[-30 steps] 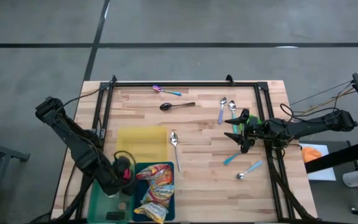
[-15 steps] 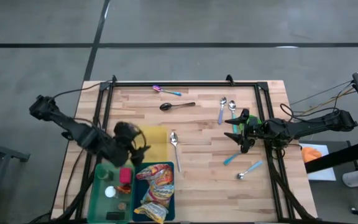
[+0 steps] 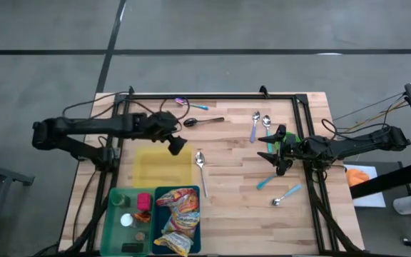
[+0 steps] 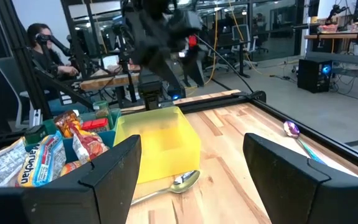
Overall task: Pick & Place Food Item
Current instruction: Put the black spoon into the yellow bin
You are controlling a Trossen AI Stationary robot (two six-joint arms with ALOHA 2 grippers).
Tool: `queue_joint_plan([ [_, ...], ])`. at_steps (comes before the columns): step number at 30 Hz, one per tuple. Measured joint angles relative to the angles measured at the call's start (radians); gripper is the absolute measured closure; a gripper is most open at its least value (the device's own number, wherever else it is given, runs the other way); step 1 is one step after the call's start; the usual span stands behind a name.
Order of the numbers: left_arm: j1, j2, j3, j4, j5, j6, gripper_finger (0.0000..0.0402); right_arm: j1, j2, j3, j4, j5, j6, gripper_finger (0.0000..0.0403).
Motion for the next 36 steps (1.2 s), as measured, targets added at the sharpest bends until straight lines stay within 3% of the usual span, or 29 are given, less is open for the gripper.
queue_joint_plan([
  [7,0.012,0.058,-0.094,0.267,0.041,0.241,0.0036,0.000,0.000,0.000,0.000,0.000,0.000,0.0122],
  [13,0.020,0.116,-0.090,0.304,0.062,0.371,0.0036,0.000,0.000,0.000,0.000,0.000,0.000,0.0122],
  [19,0.099,0.160,-0.084,0.347,0.063,0.400,0.0036,0.000,0.000,0.000,0.000,0.000,0.000,0.0122],
  [25,0.212,0.208,-0.082,0.357,0.134,0.384,0.0036,0.000,0.000,0.000,0.000,0.000,0.000,0.0122],
  [36,0.235,0.493,0.089,0.373,0.068,0.367,0.0036,0.000,0.000,0.000,0.000,0.000,0.000,0.0122],
])
